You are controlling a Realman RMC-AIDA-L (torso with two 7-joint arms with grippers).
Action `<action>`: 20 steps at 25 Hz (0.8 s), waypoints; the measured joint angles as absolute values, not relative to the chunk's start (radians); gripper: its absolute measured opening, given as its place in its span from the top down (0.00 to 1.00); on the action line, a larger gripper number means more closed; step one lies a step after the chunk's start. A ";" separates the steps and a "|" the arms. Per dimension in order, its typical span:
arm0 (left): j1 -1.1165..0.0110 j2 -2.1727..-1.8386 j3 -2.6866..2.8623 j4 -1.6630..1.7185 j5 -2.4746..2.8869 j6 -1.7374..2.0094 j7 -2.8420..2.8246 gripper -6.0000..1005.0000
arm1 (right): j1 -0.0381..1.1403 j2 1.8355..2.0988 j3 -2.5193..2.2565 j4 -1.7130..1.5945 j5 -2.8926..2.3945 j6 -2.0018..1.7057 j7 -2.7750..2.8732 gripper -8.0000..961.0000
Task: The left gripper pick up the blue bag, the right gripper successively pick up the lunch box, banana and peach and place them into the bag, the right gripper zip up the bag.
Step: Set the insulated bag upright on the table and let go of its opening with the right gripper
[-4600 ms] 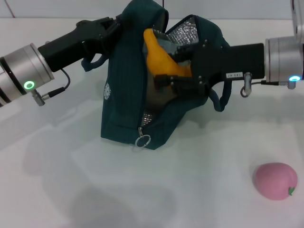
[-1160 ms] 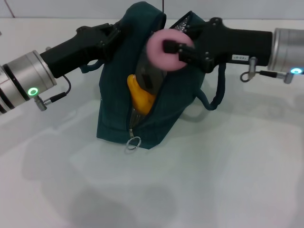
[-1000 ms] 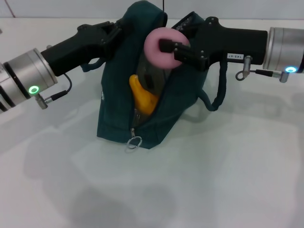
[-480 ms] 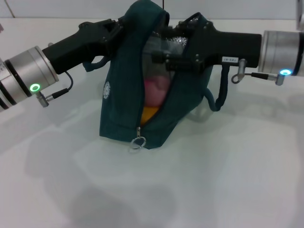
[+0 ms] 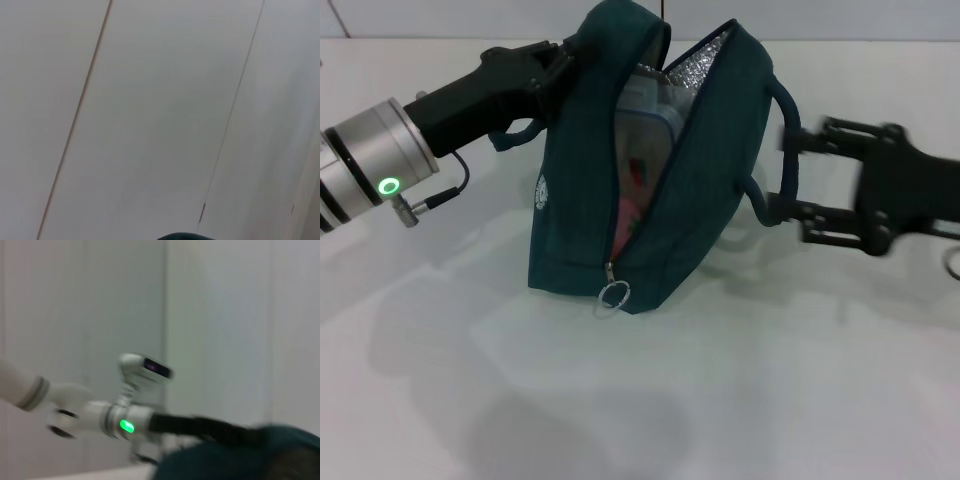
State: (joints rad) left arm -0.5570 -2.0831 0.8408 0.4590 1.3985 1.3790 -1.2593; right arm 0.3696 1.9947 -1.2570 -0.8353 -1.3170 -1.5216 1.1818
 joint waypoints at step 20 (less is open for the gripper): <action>-0.566 -2.085 0.842 0.457 1.397 1.371 -1.259 0.95 | 0.497 2.015 -1.294 -0.637 -1.481 -1.355 1.159 0.60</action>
